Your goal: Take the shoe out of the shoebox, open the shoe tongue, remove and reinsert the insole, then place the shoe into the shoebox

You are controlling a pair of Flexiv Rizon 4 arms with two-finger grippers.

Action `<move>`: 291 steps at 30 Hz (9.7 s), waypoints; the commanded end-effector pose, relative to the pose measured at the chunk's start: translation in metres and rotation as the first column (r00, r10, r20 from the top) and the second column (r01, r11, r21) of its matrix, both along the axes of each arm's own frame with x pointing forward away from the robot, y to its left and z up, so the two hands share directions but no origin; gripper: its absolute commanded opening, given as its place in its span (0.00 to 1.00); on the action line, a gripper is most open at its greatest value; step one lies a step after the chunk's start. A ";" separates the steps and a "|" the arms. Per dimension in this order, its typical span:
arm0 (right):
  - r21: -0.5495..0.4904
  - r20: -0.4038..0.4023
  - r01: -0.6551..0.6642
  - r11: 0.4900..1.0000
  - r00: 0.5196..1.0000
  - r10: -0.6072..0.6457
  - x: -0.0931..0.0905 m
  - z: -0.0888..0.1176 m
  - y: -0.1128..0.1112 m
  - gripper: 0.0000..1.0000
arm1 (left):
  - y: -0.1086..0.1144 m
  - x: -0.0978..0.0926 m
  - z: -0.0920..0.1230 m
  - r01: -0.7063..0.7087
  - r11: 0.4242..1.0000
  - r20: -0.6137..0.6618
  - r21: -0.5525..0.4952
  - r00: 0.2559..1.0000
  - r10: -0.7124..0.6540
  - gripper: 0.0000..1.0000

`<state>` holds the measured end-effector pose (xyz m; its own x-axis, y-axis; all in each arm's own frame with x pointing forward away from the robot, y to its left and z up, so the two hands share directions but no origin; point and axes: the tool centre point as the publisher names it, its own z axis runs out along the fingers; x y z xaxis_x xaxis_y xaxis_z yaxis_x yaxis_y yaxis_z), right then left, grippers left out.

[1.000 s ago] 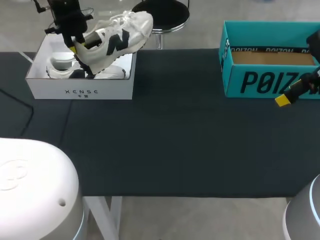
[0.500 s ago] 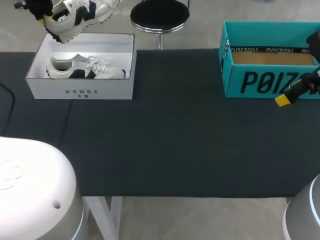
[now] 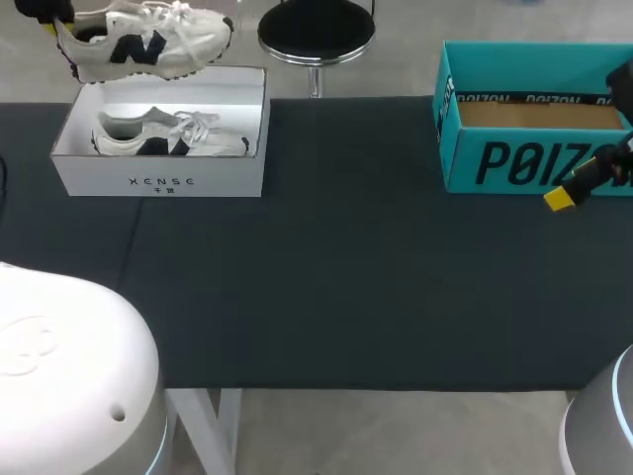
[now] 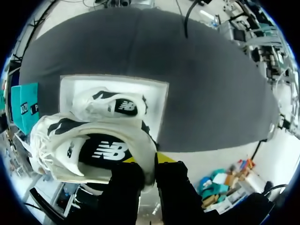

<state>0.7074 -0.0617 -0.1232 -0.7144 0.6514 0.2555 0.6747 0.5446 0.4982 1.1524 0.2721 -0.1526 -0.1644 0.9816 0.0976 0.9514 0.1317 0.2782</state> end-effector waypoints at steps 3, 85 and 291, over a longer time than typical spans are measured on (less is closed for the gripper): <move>-0.002 -0.004 -0.002 1.000 1.000 0.002 0.003 0.000 0.001 1.00 | -0.006 0.006 0.001 -0.069 0.998 0.034 -0.011 0.997 0.070 0.00; -0.002 -0.004 -0.002 1.000 1.000 0.002 0.003 0.000 0.001 1.00 | -0.010 0.092 -0.137 0.065 0.996 -0.076 0.061 0.995 -0.060 0.00; -0.002 -0.004 -0.002 1.000 1.000 0.002 0.003 0.000 0.001 1.00 | -0.006 -0.023 -0.183 0.030 0.980 -0.320 -0.195 0.943 -0.092 1.00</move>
